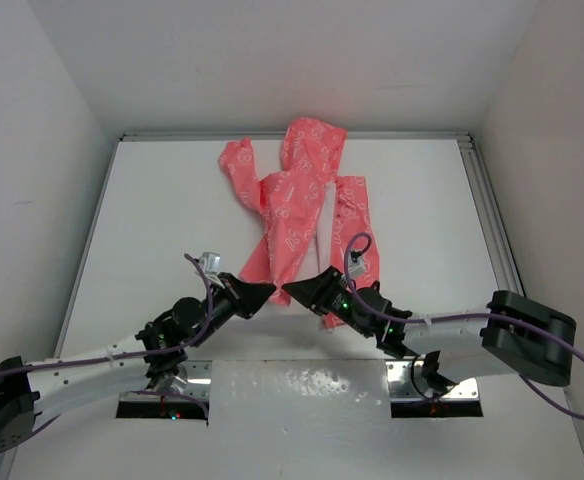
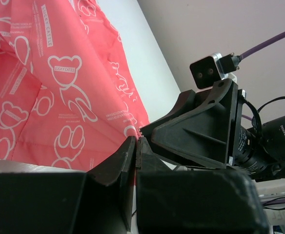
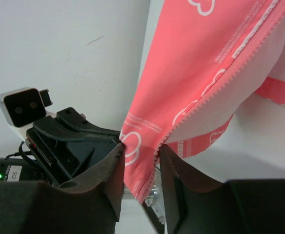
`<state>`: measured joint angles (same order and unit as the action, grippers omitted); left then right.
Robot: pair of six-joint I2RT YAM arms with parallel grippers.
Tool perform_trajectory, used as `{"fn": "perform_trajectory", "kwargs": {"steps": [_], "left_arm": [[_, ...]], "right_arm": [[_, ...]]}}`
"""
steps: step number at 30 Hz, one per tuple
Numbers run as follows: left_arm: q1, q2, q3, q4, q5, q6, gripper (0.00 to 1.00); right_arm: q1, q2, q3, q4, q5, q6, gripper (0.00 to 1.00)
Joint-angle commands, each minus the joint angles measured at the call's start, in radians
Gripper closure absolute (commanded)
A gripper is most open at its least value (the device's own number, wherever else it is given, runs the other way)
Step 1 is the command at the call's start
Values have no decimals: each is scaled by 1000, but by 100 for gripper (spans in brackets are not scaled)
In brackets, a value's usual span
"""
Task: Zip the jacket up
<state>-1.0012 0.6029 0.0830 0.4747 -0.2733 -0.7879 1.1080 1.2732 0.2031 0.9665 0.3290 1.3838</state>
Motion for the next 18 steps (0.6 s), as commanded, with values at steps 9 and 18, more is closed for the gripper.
{"fn": "perform_trajectory", "kwargs": {"steps": [9,18], "left_arm": [[7,-57,-14,16,19,-37,100],[7,-66,-20,13,20,-45,100]], "right_arm": [[-5,61,38,126,10,20,72],[-5,101,16,210,1,47,78]]}}
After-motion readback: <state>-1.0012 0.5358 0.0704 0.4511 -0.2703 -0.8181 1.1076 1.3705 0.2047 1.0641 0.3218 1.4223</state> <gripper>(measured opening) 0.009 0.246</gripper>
